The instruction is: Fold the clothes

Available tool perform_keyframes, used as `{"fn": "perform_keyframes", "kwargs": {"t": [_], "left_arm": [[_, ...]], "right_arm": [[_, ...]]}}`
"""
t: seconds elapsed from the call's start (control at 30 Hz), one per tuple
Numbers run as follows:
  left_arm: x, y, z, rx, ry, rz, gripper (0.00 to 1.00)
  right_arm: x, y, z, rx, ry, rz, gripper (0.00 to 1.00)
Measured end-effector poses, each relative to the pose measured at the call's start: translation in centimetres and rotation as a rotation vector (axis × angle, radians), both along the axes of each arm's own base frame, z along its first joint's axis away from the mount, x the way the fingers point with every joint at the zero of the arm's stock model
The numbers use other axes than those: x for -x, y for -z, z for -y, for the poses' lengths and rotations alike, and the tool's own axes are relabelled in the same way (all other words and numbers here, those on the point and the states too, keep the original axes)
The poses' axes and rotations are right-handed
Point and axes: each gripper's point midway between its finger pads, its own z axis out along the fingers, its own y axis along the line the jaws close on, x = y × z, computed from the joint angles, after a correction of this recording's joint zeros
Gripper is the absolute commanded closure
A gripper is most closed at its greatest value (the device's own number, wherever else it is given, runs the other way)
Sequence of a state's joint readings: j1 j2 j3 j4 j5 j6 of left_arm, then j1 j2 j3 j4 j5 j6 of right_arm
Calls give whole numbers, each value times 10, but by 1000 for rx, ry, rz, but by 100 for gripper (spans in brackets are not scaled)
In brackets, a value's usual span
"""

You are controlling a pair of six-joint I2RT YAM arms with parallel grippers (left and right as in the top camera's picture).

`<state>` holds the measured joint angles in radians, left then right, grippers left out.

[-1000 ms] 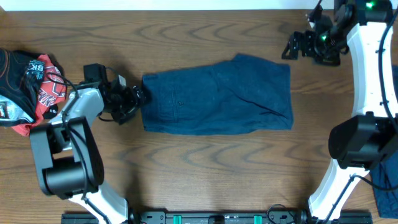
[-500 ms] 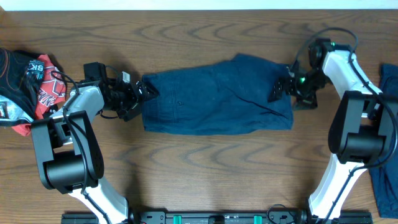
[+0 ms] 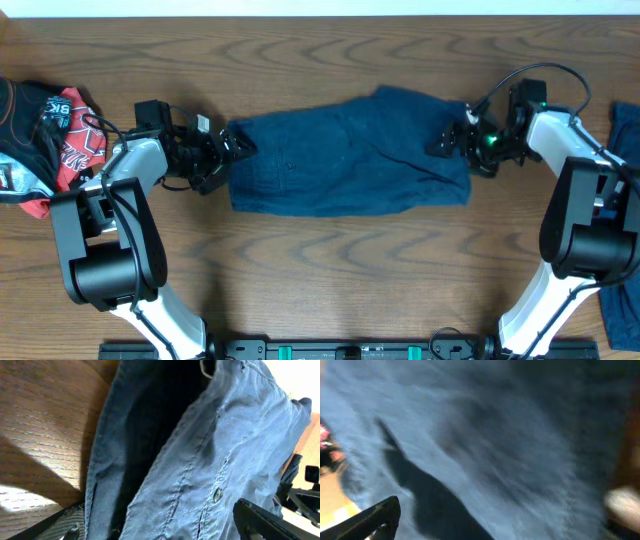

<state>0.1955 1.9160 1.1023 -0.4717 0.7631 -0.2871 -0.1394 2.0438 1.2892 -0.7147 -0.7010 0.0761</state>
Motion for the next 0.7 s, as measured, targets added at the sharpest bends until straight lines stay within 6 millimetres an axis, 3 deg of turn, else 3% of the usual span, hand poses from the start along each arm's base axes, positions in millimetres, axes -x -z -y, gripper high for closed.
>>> {"fn": "perform_keyframes", "kwargs": {"t": [0.37,0.4,0.47,0.53,0.57,0.7], "left_arm": [[0,0,0,1,0,0,5],[0,0,0,1,0,0,5],[0,0,0,1,0,0,5],[0,0,0,2,0,0,5],[0,0,0,2,0,0,5],[0,0,0,4,0,0,5]], "right_arm": [[3,-4,-36,-180,-19,49,3],[3,-4,-39,-187,-26,57,12],[3,-2,-47,-189,-45,70,47],[6,8,-55,-166,-57,56,92],[9,13,-59,-162,-65,45,99],[17,27,-72,-149,-73,6,99]]}}
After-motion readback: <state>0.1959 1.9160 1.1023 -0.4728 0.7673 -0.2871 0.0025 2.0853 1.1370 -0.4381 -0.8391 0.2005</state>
